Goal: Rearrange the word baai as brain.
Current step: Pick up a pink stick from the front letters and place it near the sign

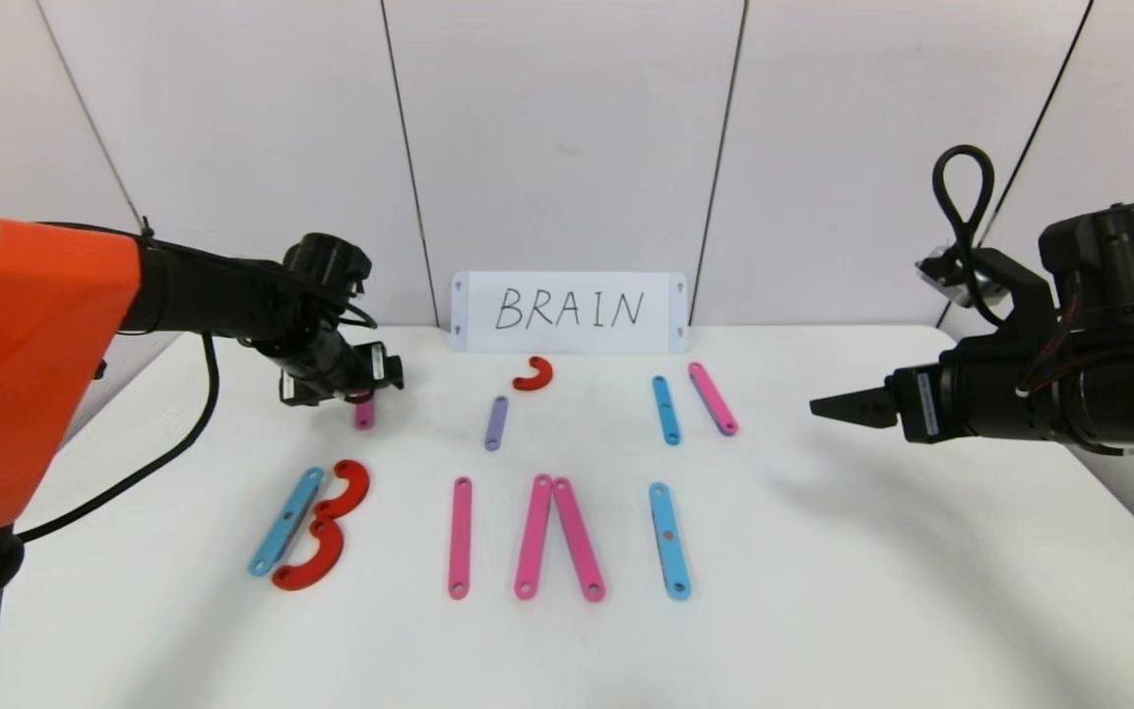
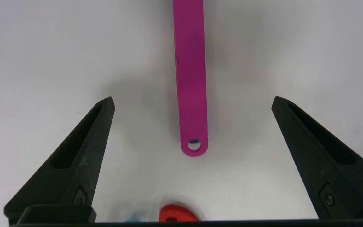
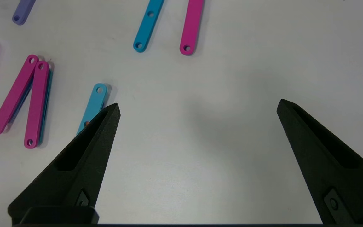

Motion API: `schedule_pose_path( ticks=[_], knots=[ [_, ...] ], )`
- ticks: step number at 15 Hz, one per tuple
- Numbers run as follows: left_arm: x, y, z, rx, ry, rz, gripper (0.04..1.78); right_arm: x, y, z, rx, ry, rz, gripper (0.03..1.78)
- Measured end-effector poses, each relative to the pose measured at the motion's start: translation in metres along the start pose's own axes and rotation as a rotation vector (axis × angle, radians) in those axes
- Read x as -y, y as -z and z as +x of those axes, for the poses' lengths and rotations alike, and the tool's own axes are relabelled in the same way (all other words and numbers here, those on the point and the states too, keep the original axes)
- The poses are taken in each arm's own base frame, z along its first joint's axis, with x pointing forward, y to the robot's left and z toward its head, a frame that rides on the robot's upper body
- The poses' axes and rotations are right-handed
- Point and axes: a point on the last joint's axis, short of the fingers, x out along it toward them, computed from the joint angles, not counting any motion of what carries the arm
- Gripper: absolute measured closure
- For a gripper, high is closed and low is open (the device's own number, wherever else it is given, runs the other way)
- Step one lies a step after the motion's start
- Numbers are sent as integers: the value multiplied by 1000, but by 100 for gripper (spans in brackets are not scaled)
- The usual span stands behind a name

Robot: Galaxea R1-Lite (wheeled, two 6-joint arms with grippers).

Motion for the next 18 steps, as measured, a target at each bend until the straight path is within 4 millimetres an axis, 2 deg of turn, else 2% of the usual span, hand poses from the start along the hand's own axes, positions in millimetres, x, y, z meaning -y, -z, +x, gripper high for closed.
schedule_pose_path(
  ticks=[3, 7, 9, 13, 18],
  knots=[
    [10, 15, -33, -34, 24, 48, 7, 1, 0, 0, 0, 2, 1, 7],
    [32, 53, -77, -78, 83, 148, 7, 1, 0, 0, 2, 3, 2, 7],
    [38, 71, -90, -104, 104, 191, 7, 1, 0, 0, 3, 3, 2, 7],
    [48, 107, -101, -171, 131, 272, 7, 1, 0, 0, 2, 3, 2, 7],
    [61, 124, -93, -184, 155, 297, 7, 1, 0, 0, 1, 3, 2, 7]
  ],
)
